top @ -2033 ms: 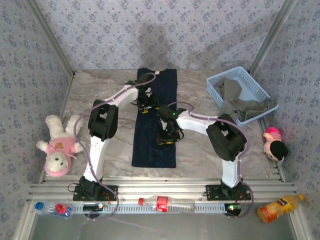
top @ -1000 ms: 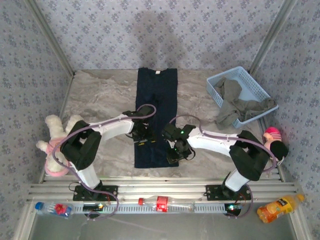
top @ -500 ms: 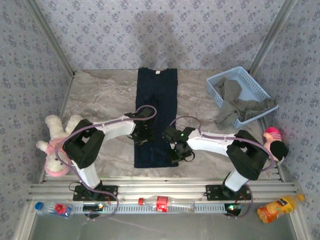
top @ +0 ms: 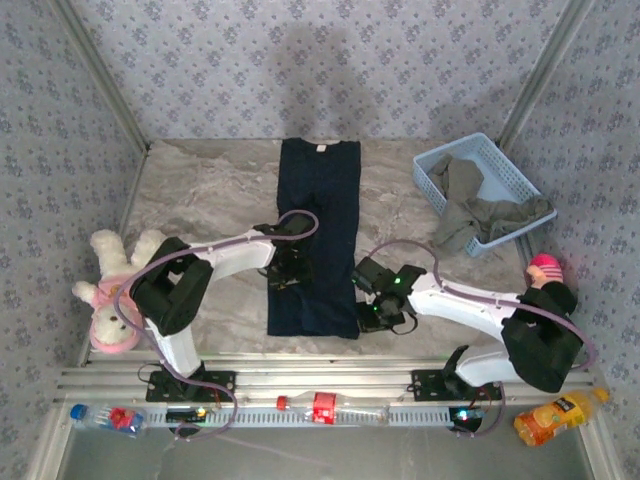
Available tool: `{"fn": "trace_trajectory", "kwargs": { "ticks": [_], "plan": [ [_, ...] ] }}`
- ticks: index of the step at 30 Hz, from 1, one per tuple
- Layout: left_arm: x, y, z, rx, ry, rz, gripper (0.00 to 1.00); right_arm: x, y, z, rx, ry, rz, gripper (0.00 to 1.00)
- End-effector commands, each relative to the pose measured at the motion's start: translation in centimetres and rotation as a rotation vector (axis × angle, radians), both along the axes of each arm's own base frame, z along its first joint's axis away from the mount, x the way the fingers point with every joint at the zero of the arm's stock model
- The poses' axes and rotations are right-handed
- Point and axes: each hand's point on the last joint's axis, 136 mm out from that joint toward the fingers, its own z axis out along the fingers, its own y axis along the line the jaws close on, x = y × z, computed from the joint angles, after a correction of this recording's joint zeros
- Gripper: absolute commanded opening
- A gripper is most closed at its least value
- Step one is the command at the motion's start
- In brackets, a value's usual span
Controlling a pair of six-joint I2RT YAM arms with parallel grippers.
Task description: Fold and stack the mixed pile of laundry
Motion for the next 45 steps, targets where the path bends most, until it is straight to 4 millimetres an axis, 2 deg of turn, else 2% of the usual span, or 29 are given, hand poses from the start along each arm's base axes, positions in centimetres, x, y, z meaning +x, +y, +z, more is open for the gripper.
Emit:
{"fn": "trace_trajectory", "kwargs": {
  "ticks": [1,3,8,10,12,16,21,26,28,31,33,35,36,37,40,42,43,45],
  "plan": [
    [-0.7,1.1,-0.3,0.076,0.021,-0.023,0.72,1.1,-0.4,2.0,-0.043,-0.048,0.013,0.36],
    [-1.2,1.2,0.7,0.074,0.031,-0.025,0.75,1.9,0.3,3.1,-0.022,-0.089,0.026,0.43],
    [-2.1,1.6,4.0,0.018,0.001,0.011,0.77,3.4,3.2,5.5,0.059,-0.161,0.069,0.48],
    [-3.0,2.0,4.9,-0.013,0.0,0.023,0.74,3.6,3.8,5.2,0.069,-0.153,0.069,0.5],
    [-4.0,2.1,5.5,-0.059,0.004,0.029,0.68,4.5,3.5,4.4,0.06,-0.137,0.034,0.49],
    [-5.5,0.4,6.6,-0.216,-0.064,-0.015,0.59,6.7,3.6,2.9,0.109,-0.111,-0.042,0.42],
    [-7.2,0.0,5.5,-0.235,-0.073,-0.055,0.61,8.7,3.0,2.5,0.174,-0.103,-0.134,0.42],
    [-8.9,-2.0,3.8,-0.22,-0.075,-0.146,0.62,9.4,1.1,2.4,0.161,-0.104,-0.179,0.42],
    [-9.6,-2.8,2.5,-0.201,-0.053,-0.175,0.61,9.5,0.2,2.2,0.17,-0.091,-0.218,0.41],
    [-10.2,-4.2,1.4,-0.19,-0.032,-0.208,0.52,9.7,-0.9,2.2,0.189,-0.088,-0.27,0.41],
    [-10.4,-5.1,1.6,-0.191,-0.026,-0.225,0.42,9.7,-1.6,2.4,0.193,-0.095,-0.292,0.41],
    [-10.4,-5.3,2.7,-0.172,-0.008,-0.207,0.25,9.5,-2.2,2.5,0.189,-0.1,-0.303,0.4],
    [-10.2,-5.3,3.9,-0.157,0.004,-0.168,0.17,9.5,-2.5,2.6,0.188,-0.104,-0.308,0.4],
    [-10.1,-5.1,5.4,-0.142,0.024,-0.146,0.15,9.5,-2.7,2.7,0.186,-0.109,-0.31,0.4],
    [-10.5,-4.8,8.8,-0.13,0.05,-0.13,0.15,9.3,-3.2,2.5,0.173,-0.113,-0.311,0.4],
    [-11.0,-4.5,9.3,-0.145,0.064,-0.115,0.17,9.5,-3.4,2.3,0.159,-0.127,-0.311,0.4],
    [-11.3,-4.1,8.9,-0.141,0.075,-0.103,0.23,9.4,-3.3,2.1,0.161,-0.124,-0.31,0.4],
    [-12.9,-2.8,6.6,-0.118,0.153,-0.076,0.58,9.1,-3.0,1.8,0.161,-0.114,-0.299,0.4]
  ]
}}
